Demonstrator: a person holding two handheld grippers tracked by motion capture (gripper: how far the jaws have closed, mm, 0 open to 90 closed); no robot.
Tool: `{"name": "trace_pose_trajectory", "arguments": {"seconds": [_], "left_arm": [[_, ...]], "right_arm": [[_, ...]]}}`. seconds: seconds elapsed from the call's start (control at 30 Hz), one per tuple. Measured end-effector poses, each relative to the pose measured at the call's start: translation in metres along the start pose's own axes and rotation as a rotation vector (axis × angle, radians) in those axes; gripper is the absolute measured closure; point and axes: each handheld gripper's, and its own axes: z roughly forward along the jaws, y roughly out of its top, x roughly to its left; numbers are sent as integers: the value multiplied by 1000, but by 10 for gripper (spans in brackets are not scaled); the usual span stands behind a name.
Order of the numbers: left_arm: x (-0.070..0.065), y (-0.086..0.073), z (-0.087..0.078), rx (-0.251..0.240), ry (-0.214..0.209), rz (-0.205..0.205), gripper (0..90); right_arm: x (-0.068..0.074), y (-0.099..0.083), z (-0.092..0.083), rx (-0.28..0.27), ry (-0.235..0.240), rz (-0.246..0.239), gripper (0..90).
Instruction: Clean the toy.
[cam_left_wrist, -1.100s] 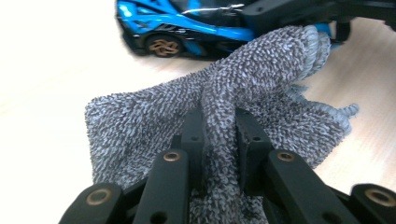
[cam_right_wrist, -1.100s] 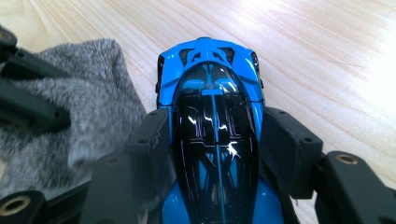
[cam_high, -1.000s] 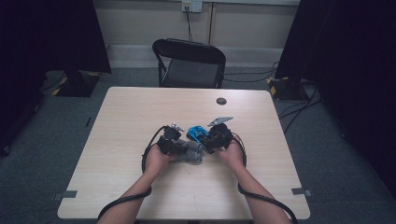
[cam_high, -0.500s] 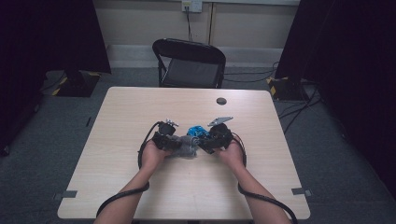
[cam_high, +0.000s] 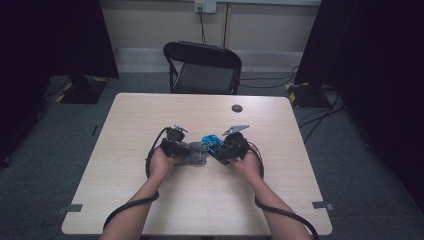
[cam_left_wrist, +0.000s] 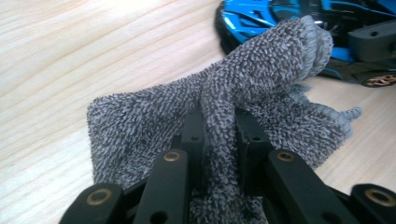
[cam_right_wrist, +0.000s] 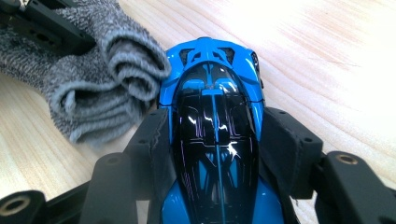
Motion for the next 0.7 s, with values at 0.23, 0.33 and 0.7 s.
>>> {"name": "trace_pose_trajectory", "arguments": {"seconds": [0.23, 0.33, 0.7], "left_arm": [[5, 1, 1, -7, 14, -25, 764], [7, 3, 1, -6, 21, -31, 764], [18, 2, -2, -23, 56, -66, 764]], "right_arm": [[0, 0, 0, -2, 0, 0, 434], [0, 0, 0, -3, -1, 1, 434], [0, -1, 0, -9, 1, 2, 434]]}}
